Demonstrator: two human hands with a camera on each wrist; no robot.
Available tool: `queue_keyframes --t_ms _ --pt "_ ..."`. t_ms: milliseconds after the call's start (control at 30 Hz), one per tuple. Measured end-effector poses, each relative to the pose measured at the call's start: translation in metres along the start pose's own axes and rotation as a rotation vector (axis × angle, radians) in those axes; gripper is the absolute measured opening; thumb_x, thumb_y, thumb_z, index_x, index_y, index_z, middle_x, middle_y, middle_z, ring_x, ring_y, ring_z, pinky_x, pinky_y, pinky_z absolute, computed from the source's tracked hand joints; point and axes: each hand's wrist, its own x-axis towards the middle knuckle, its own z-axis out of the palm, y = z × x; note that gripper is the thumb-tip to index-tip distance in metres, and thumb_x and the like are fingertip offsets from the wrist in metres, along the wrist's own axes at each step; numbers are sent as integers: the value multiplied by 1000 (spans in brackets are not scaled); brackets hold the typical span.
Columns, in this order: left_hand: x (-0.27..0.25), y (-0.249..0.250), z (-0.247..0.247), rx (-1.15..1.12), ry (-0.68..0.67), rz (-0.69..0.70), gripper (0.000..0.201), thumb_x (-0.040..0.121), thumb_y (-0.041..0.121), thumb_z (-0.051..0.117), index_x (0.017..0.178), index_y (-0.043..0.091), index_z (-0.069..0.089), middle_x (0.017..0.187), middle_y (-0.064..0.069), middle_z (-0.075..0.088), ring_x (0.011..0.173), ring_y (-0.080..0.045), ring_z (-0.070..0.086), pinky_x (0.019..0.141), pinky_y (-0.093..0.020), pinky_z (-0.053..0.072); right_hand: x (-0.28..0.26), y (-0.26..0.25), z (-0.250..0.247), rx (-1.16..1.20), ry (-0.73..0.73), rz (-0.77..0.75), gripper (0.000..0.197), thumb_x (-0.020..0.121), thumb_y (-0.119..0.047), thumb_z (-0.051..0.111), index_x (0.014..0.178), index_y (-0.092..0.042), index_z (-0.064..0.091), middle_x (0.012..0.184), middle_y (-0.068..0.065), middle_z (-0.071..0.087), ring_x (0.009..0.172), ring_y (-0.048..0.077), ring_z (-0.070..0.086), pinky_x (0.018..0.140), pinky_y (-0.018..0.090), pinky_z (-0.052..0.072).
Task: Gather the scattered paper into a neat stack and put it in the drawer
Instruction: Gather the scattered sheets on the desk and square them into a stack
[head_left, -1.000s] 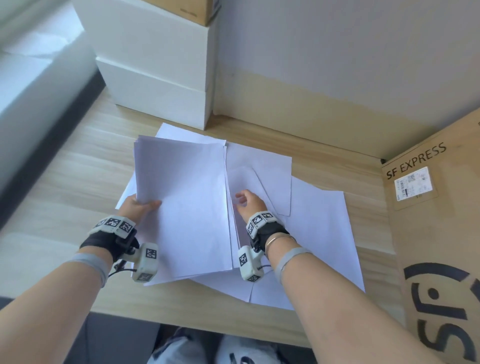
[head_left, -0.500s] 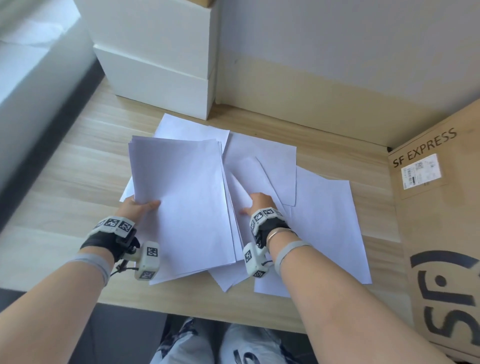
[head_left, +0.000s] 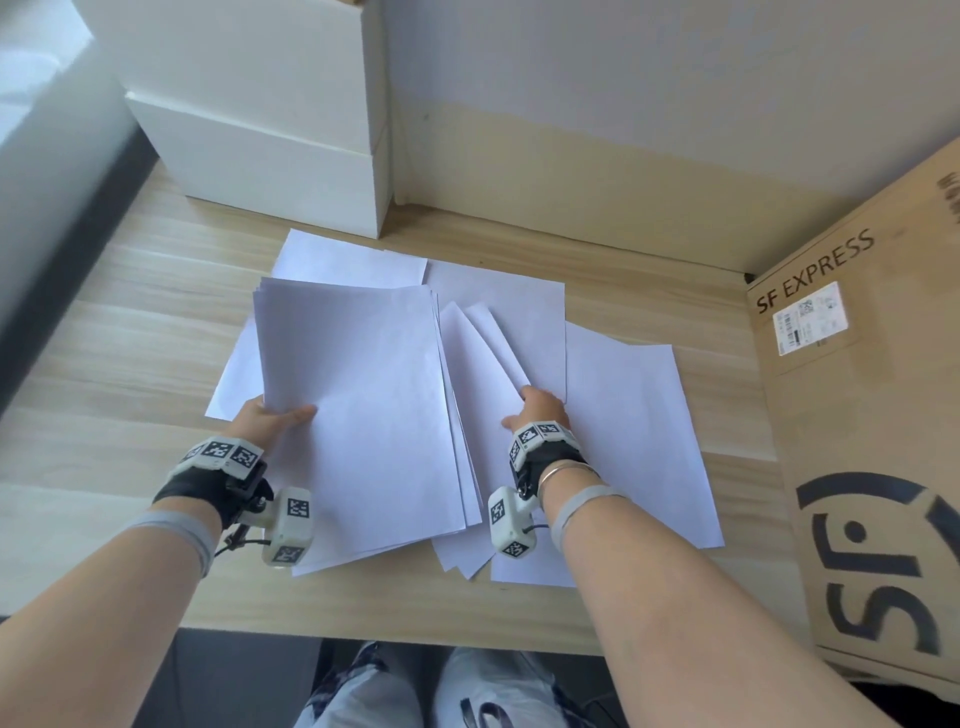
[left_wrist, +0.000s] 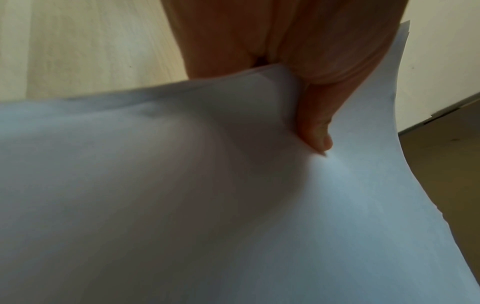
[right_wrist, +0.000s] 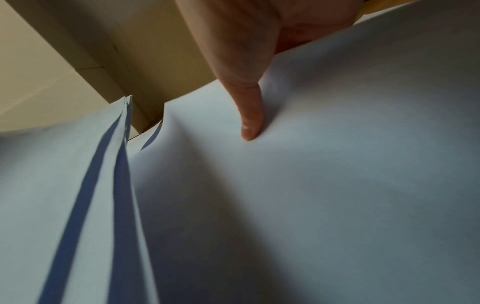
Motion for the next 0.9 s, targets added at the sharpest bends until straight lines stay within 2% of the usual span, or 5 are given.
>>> queue_keyframes --t_ms 200,333,500,667,900 --pt "-1 5 12 25 -35 8 39 81 12 68 114 -5 58 98 -21 60 88 -33 57 92 -48 47 -7 20 -13 283 141 -63 51 86 -7 60 132 -21 43 127 8 58 106 30 60 85 28 46" --pt "-2 8 21 67 -42 14 41 82 8 67 116 -11 56 89 -18 60 84 -31 54 85 -42 45 -2 42 -40 246 185 -73 31 91 -10 54 121 -6 58 120 16 64 110 32 59 89 30 46" --pt "-4 10 30 173 -32 -22 47 80 13 69 118 -10 55 118 -31 60 99 -39 60 91 -45 46 -2 73 -81 331 329 3 27 92 -11 51 114 0 62 116 20 65 108 35 59 84 32 45" --pt "-3 8 34 213 -50 -65 49 80 11 69 120 -13 54 121 -33 58 98 -39 58 88 -43 45 -4 88 -116 465 452 -1 26 91 -6 51 111 6 62 112 24 65 89 26 58 72 25 38" --pt "1 6 36 205 -64 -96 52 81 13 68 123 -12 51 123 -32 57 92 -32 54 85 -39 42 -1 49 -91 446 287 -52 28 92 -9 51 116 2 60 116 22 65 106 33 62 86 34 48"
